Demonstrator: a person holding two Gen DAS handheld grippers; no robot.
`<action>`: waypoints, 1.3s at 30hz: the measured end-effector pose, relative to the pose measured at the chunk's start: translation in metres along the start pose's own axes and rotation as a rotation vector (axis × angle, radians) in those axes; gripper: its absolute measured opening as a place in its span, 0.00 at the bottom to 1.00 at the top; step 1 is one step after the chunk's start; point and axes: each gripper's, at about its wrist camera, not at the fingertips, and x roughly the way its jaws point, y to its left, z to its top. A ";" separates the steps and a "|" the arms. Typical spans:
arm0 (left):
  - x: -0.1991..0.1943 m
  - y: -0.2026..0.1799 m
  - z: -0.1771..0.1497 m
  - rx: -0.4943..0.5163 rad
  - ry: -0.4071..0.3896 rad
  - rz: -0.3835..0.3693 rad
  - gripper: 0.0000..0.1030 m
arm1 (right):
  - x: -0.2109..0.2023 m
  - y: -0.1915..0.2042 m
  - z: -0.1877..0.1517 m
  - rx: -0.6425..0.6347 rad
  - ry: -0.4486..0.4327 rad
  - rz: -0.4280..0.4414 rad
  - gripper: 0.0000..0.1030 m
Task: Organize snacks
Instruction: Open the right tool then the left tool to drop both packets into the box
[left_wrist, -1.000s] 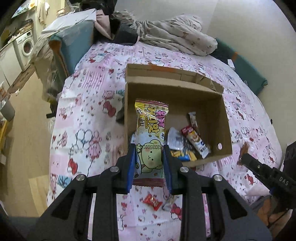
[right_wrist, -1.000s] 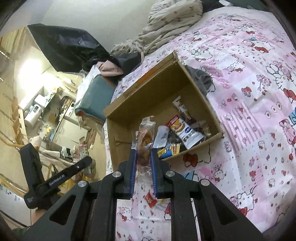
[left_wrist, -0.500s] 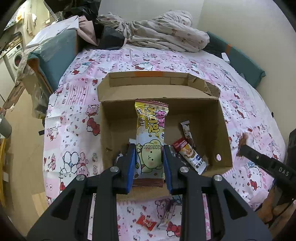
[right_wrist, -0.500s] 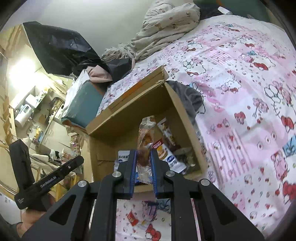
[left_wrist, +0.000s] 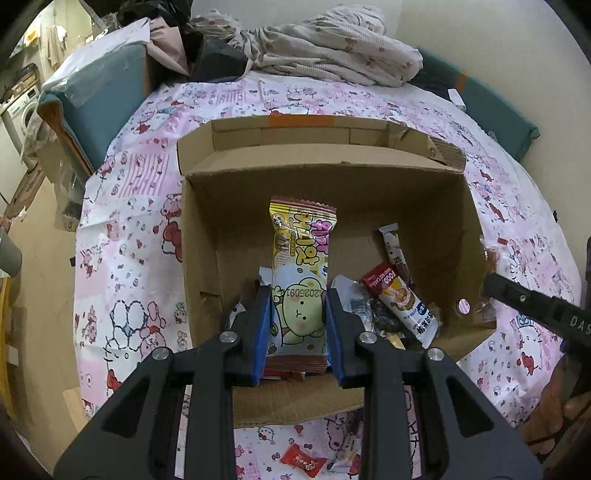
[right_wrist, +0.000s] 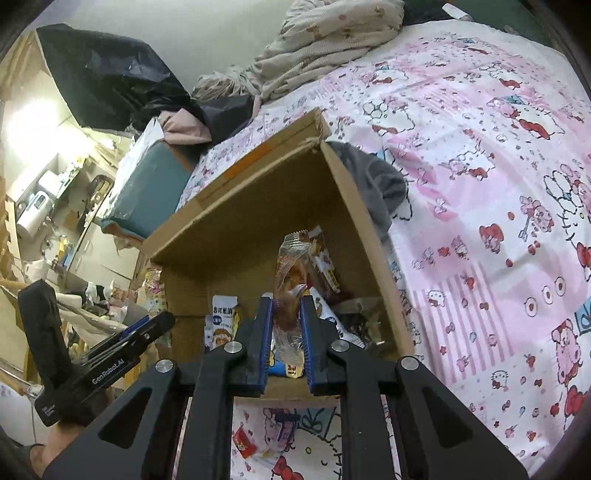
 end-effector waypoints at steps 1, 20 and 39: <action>0.001 0.000 0.000 -0.004 0.001 -0.002 0.23 | 0.002 0.000 0.000 -0.001 0.006 -0.001 0.15; 0.002 0.004 -0.002 -0.027 -0.002 0.002 0.24 | 0.000 -0.002 0.004 0.055 -0.043 0.038 0.84; -0.001 0.003 -0.001 -0.037 -0.017 0.033 0.28 | -0.010 0.018 -0.003 -0.066 -0.102 -0.081 0.96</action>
